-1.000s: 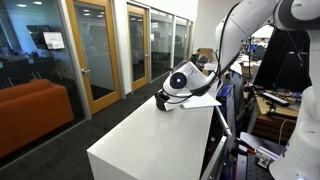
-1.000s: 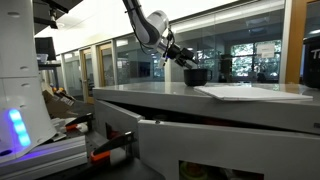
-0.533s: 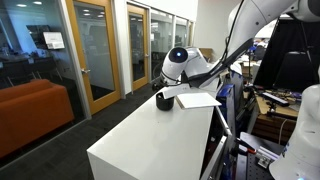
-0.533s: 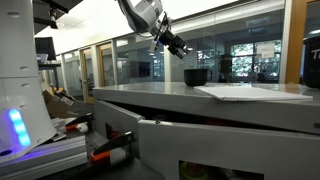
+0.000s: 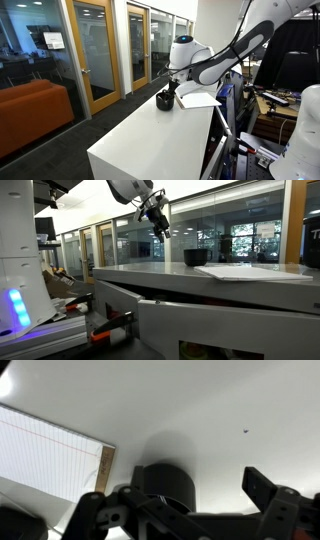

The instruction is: Put the marker in the cup

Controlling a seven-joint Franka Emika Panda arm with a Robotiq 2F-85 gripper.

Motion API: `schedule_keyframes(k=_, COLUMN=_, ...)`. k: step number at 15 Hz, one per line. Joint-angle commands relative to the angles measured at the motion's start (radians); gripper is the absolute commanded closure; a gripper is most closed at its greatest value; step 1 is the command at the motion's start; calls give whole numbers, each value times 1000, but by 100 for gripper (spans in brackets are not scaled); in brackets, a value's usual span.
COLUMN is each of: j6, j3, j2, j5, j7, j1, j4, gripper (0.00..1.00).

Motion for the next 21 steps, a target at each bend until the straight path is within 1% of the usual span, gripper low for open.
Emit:
schedule_keyframes(k=1, j6=-210, j3=4, j2=-114, j5=237, j7=-260, j1=8, j4=22, gripper=0)
schedule_keyframes(k=3, j6=-348, j3=0, j2=-172, j5=305, j7=-354, j1=0, j4=53, gripper=0)
schedule_keyframes(k=5, j6=-469, j3=-1, j2=-217, j5=331, j7=-419, j1=-13, j4=73, gripper=0)
schedule_keyframes(k=7, j6=-558, j3=-2, j2=-246, j5=350, j7=-477, j1=-19, j4=77, gripper=0)
schedule_keyframes(k=9, j6=-588, j3=-4, j2=-266, j5=360, j7=-534, j1=-18, j4=57, gripper=0)
schedule_keyframes(k=10, j6=-587, j3=-3, j2=-273, j5=360, j7=-554, j1=-17, j4=43, gripper=0)
schedule_keyframes(k=14, j6=-571, j3=-13, j2=-281, j5=421, j7=-684, j1=-3, j4=-2, gripper=0)
schedule_keyframes(k=16, j6=-577, j3=-10, j2=-285, j5=452, j7=-706, j1=-3, j4=-11, gripper=0)
schedule_keyframes(k=17, j6=-571, j3=3, j2=-266, j5=419, j7=-666, j1=-13, j4=1, gripper=0)
schedule_keyframes(k=21, j6=-571, j3=2, j2=-268, j5=432, j7=-682, j1=-12, j4=-2, gripper=0)
